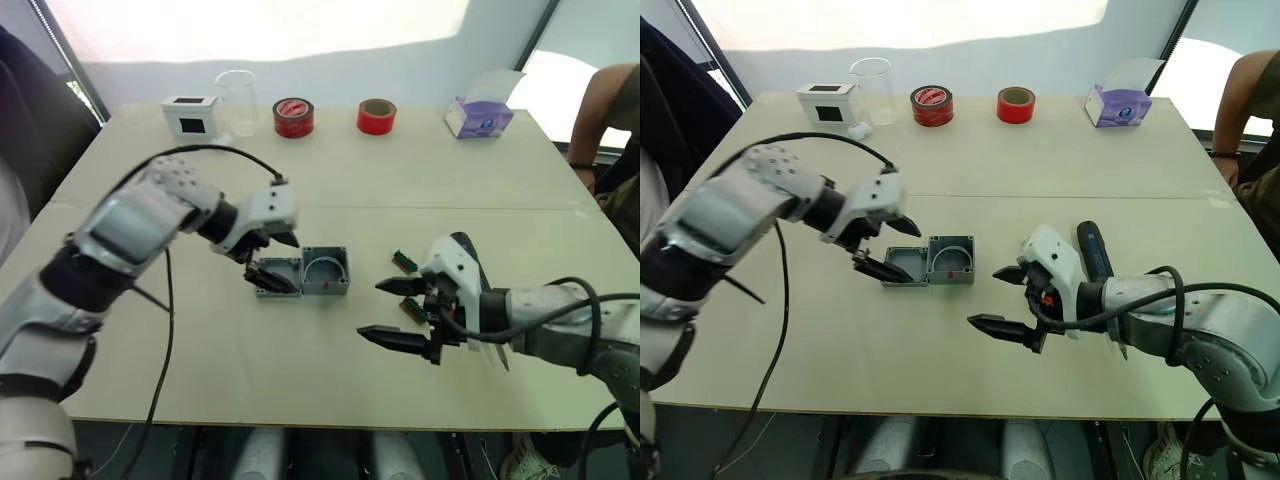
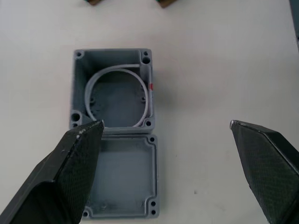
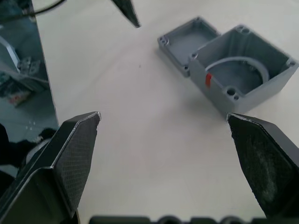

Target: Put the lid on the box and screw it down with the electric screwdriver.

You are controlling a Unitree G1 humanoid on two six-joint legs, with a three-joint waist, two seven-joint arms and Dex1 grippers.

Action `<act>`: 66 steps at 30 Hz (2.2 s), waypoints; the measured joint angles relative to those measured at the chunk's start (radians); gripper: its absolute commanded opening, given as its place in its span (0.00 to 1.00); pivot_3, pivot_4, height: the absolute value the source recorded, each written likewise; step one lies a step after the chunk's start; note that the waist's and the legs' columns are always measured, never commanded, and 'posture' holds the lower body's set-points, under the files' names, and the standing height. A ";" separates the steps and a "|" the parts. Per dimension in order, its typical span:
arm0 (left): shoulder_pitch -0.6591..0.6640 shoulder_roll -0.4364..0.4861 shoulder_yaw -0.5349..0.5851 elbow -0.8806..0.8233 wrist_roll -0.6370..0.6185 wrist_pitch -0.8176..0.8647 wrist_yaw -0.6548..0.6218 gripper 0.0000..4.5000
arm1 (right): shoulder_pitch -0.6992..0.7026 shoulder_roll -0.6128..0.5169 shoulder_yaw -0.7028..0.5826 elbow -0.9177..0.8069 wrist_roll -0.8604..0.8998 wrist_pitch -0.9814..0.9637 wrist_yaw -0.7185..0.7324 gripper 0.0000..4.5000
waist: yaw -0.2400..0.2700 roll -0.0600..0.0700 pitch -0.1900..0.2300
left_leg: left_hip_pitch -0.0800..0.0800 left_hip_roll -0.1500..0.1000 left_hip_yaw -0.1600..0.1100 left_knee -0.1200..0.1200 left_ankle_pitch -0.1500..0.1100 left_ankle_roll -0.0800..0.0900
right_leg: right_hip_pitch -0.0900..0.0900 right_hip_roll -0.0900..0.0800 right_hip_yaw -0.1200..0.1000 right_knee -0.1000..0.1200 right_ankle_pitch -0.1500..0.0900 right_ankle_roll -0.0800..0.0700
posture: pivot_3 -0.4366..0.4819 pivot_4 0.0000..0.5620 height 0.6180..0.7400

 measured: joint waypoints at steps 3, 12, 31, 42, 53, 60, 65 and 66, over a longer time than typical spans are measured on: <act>-0.013 -0.068 -0.037 0.056 0.062 -0.032 -0.016 0.99 | 0.036 -0.001 0.001 -0.031 0.001 0.005 -0.027 1.00 | 0.002 0.000 0.000 | 0.000 0.000 0.000 0.001 0.000 0.000 | 0.000 0.000 0.000 0.000 0.000 0.000 | 0.48 0.27 1.00; -0.035 -0.255 -0.086 0.239 0.213 -0.086 0.001 0.99 | 0.105 0.001 -0.027 -0.069 0.005 -0.006 -0.093 1.00 | 0.003 0.000 0.000 | -0.001 0.000 -0.001 0.008 -0.002 0.003 | 0.002 0.000 0.000 0.002 0.001 0.001 | 0.48 0.27 1.00; -0.053 -0.366 -0.118 0.379 0.376 -0.203 -0.040 0.01 | 0.142 0.049 -0.005 -0.080 -0.003 -0.027 -0.198 1.00 | 0.005 0.000 0.000 | -0.002 0.000 -0.001 0.010 -0.002 0.003 | 0.003 0.000 0.000 0.003 0.001 0.002 | 0.48 0.27 1.00; -0.065 -0.336 -0.087 0.427 0.308 -0.588 -0.213 0.01 | 0.280 -0.046 -0.080 -0.148 0.021 -0.051 -0.121 1.00 | 0.002 0.000 0.000 | -0.002 0.000 -0.001 0.010 -0.002 0.003 | 0.002 -0.001 0.000 0.002 0.001 0.002 | 0.48 0.27 1.00; -0.125 -0.411 -0.168 0.673 0.305 -0.916 -0.258 0.01 | 0.344 -0.052 -0.095 -0.167 0.015 -0.104 -0.110 1.00 | 0.005 0.000 0.000 | -0.002 -0.001 -0.001 0.012 -0.003 0.005 | 0.004 -0.001 0.000 0.001 0.002 0.004 | 0.48 0.27 1.00; -0.140 -0.440 -0.173 0.753 0.329 -0.993 -0.257 0.14 | 0.358 -0.050 -0.095 -0.177 0.024 -0.116 -0.133 1.00 | 0.003 0.000 0.000 | -0.002 -0.001 -0.001 0.012 -0.003 0.005 | 0.004 -0.001 0.000 0.001 0.002 0.004 | 0.48 0.27 1.00; -0.146 -0.407 -0.221 0.753 0.315 -1.026 -0.257 0.50 | 0.349 -0.052 -0.095 -0.177 0.045 -0.118 -0.146 1.00 | 0.004 0.000 0.000 | -0.002 -0.001 -0.001 0.012 -0.003 0.005 | 0.004 -0.001 0.000 0.001 0.002 0.005 | 0.48 0.27 1.00; -0.146 -0.393 -0.232 0.745 0.296 -1.019 -0.258 0.57 | 0.346 -0.056 -0.095 -0.177 0.050 -0.118 -0.147 1.00 | 0.003 0.000 0.000 | -0.002 -0.001 -0.001 0.012 -0.003 0.005 | 0.004 -0.001 0.000 0.001 0.002 0.005 | 0.48 0.27 1.00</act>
